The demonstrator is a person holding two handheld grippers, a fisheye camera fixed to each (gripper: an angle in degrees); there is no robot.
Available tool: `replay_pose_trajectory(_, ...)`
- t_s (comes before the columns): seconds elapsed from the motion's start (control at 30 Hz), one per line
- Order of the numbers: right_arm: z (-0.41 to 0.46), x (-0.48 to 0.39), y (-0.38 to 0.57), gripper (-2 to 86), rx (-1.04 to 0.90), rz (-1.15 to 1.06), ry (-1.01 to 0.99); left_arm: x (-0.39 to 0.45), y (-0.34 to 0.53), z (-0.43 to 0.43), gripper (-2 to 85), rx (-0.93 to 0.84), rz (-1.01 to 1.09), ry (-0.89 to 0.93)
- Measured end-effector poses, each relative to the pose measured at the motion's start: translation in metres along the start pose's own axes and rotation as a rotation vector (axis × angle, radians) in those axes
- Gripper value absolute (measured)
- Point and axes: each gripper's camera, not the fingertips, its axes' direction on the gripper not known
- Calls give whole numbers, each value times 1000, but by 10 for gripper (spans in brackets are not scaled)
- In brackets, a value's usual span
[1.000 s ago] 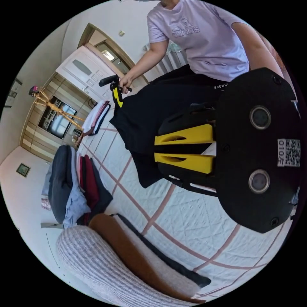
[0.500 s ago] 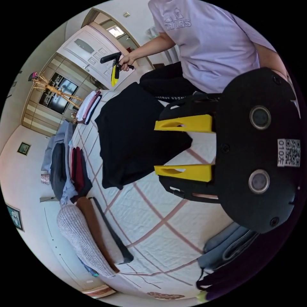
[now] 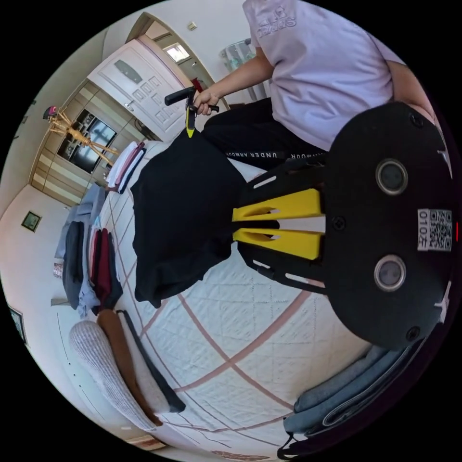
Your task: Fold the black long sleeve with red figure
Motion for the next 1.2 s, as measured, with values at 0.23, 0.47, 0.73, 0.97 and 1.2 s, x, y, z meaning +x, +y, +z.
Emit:
replay_pose_trajectory(0.23, -37, -18, 16, 33, -93, -127, 5, -18, 27, 15, 17, -132, -64, 167)
replay_pose_trajectory(0.47, -23, 4, 32, 49, -88, -19, -44, -30, 63, 30, 52, -62, -199, 263)
replay_pose_trajectory(0.73, -37, -6, 43, 84, -34, -30, 15, 62, -6, -13, 85, 131, 49, -96)
replay_pose_trajectory(0.97, -31, -6, 44, 76, -26, 22, 69, 148, -70, 72, 113, 93, 293, 104)
replay_pose_trajectory(1.2, -48, -12, 31, 33, -31, 17, 2, 339, -17, 156, 135, 34, 763, -97)
